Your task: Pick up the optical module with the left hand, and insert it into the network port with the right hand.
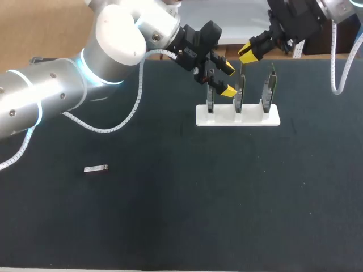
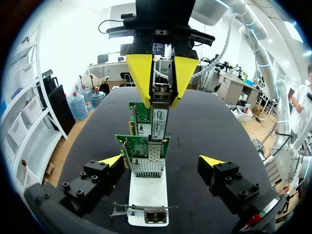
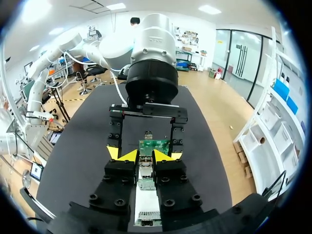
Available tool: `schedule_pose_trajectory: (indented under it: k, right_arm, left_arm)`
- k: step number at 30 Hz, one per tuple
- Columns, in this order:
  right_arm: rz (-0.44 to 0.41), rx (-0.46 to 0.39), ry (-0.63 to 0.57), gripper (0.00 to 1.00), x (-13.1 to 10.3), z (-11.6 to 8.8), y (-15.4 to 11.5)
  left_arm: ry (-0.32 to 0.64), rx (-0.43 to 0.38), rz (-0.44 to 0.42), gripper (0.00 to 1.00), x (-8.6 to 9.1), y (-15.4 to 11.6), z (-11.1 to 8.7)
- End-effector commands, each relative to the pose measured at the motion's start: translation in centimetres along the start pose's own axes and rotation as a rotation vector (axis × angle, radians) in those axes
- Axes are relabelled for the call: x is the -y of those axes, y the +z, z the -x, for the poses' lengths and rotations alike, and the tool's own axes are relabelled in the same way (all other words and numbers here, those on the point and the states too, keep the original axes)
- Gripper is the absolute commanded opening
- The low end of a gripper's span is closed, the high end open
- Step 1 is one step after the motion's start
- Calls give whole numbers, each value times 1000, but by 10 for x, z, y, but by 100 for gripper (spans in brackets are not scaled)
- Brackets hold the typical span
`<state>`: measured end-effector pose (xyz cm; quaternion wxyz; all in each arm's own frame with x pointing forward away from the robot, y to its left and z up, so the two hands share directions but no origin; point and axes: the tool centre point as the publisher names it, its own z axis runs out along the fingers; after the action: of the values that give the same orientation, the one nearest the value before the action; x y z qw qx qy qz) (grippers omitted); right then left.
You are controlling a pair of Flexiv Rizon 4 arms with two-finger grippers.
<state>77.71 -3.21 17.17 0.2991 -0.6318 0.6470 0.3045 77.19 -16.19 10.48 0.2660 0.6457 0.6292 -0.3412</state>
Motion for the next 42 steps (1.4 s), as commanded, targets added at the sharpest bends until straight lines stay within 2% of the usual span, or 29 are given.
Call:
schedule_pose_trajectory:
  k: [1,42]
  right_arm:
    - [-4,-4,2,0,-1,-2,2]
    - [-26,9,-10,0,-3,3,-4]
  left_arm:
    - [-1,-5,-5,100,-2,0,1]
    - [-1,-5,-5,100,-2,0,1]
